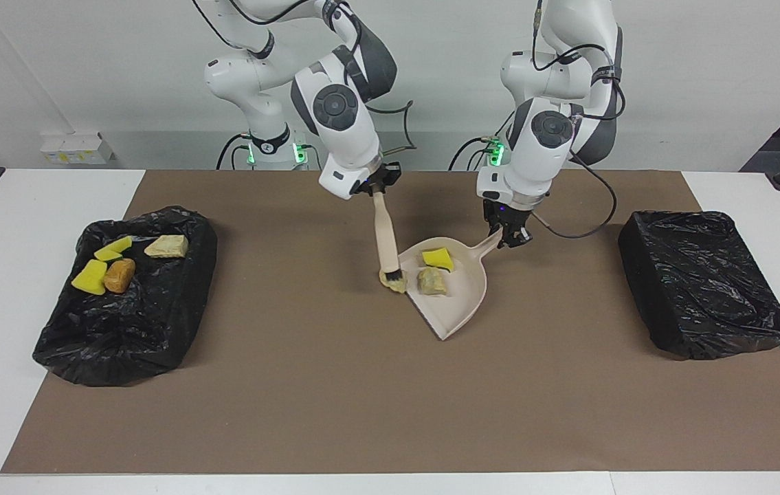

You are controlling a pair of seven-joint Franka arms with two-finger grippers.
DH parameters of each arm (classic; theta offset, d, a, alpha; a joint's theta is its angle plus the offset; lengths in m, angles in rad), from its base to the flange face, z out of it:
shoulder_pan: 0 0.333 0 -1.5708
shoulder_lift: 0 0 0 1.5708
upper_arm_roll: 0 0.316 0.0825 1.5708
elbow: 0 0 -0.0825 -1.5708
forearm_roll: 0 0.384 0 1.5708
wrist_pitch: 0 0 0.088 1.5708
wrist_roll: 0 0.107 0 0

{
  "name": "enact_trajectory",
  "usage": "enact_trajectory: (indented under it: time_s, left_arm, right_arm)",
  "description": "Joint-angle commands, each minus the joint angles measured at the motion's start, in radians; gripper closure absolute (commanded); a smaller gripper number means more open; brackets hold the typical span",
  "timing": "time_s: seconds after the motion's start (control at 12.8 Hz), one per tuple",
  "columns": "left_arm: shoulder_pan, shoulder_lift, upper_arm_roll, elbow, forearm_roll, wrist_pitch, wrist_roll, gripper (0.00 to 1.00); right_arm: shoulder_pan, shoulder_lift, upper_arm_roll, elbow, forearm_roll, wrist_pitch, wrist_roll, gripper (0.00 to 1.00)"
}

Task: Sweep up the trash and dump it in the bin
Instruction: 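Sweep the bread and sponge pieces into the dustpan with the right gripper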

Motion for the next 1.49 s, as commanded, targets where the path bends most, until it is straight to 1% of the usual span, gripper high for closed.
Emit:
enact_trajectory:
  time_s: [0.0,0.08,0.23,0.31,0.47,0.55,0.63,0.7,0.78,0.94,1.1,1.25,1.33,1.41]
  left_arm:
    - [0.000,-0.024,-0.004,-0.015,-0.018,0.006,0.056,1.00]
    - [0.000,-0.030,-0.004,-0.022,-0.018,0.006,0.122,1.00]
    - [-0.003,-0.042,-0.004,-0.044,-0.018,0.000,0.148,1.00]
    - [-0.012,-0.039,-0.004,-0.052,-0.018,0.003,0.145,1.00]
    - [-0.012,-0.039,-0.005,-0.070,-0.019,0.011,0.133,1.00]
    - [-0.012,-0.039,-0.005,-0.070,-0.019,0.009,0.132,1.00]
    - [-0.010,-0.039,-0.005,-0.070,-0.021,0.008,0.128,1.00]
    - [-0.007,-0.039,-0.005,-0.069,-0.021,0.003,0.118,1.00]
    - [-0.009,-0.037,-0.004,-0.063,-0.021,-0.007,0.095,1.00]
    - [0.002,-0.036,-0.004,-0.041,-0.021,-0.050,0.014,1.00]
    - [0.020,-0.045,-0.004,-0.026,-0.025,-0.107,-0.126,1.00]
    - [0.019,-0.047,-0.004,-0.023,-0.025,-0.106,-0.209,1.00]
    - [0.023,-0.059,-0.002,-0.024,-0.025,-0.101,-0.244,1.00]
    - [0.054,-0.085,-0.002,-0.023,-0.025,-0.094,-0.258,1.00]
  right_arm:
    - [-0.045,-0.051,0.012,-0.126,-0.089,0.069,0.001,1.00]
    - [-0.040,-0.034,0.012,-0.134,-0.109,0.098,0.010,1.00]
    - [-0.017,0.018,0.014,-0.135,-0.111,0.169,0.018,1.00]
    - [0.010,0.048,0.015,-0.133,-0.111,0.206,0.019,1.00]
    - [0.081,0.108,0.017,-0.125,-0.088,0.282,0.018,1.00]
    - [0.096,0.117,0.020,-0.118,-0.039,0.301,0.018,1.00]
    - [0.105,0.130,0.023,-0.081,0.052,0.290,0.019,1.00]
    - [0.118,0.139,0.023,-0.054,0.114,0.287,0.024,1.00]
    - [0.121,0.138,0.023,-0.044,0.128,0.284,0.036,1.00]
    - [0.104,0.110,0.020,-0.043,0.113,0.231,0.024,1.00]
    - [0.083,0.079,0.012,-0.044,0.098,0.180,0.024,1.00]
    - [0.038,0.041,0.012,-0.035,0.033,0.093,0.036,1.00]
    - [0.026,0.023,0.009,-0.032,0.003,0.047,0.042,1.00]
    - [0.026,0.016,0.009,-0.029,-0.040,0.014,0.068,1.00]
